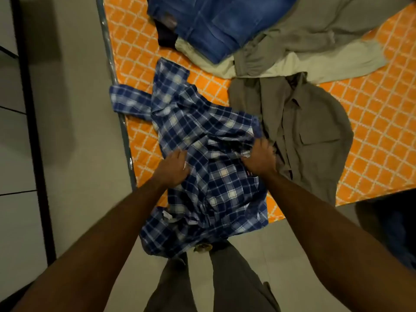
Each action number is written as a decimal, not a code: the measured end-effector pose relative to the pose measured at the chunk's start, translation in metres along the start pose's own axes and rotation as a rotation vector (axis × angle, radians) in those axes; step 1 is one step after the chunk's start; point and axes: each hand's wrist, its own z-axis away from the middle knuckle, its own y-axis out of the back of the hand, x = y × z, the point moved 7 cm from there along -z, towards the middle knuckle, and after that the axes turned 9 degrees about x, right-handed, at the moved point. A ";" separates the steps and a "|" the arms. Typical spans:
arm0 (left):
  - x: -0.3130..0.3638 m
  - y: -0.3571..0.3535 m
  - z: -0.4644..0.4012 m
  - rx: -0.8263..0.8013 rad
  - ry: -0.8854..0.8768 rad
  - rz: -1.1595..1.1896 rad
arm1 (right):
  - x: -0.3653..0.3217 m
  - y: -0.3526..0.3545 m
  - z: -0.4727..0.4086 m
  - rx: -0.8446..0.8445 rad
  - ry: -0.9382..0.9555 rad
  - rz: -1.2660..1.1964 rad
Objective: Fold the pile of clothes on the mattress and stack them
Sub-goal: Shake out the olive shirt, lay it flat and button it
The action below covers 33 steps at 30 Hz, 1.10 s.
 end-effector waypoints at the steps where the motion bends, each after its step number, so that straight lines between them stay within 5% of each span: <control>1: 0.002 -0.010 -0.003 -0.030 -0.013 -0.020 | 0.011 -0.002 0.000 0.031 -0.127 -0.015; 5: 0.009 -0.044 -0.008 -0.138 -0.051 -0.049 | 0.047 -0.033 0.002 -0.005 -0.490 -0.281; 10: 0.029 -0.040 -0.011 -0.116 -0.078 0.001 | 0.029 -0.040 -0.007 -0.118 -0.414 -0.680; 13: 0.048 -0.004 -0.011 0.081 -0.169 0.043 | -0.022 -0.018 0.006 -0.232 -0.160 -0.805; 20: 0.091 0.095 -0.007 0.308 -0.506 0.262 | -0.093 0.046 0.026 -0.414 0.161 -0.547; 28: 0.117 0.144 0.031 0.259 -0.666 0.047 | -0.144 0.127 0.102 0.047 0.349 0.334; 33: 0.114 0.185 0.055 0.322 -0.675 0.018 | -0.193 0.170 0.134 0.082 0.474 0.135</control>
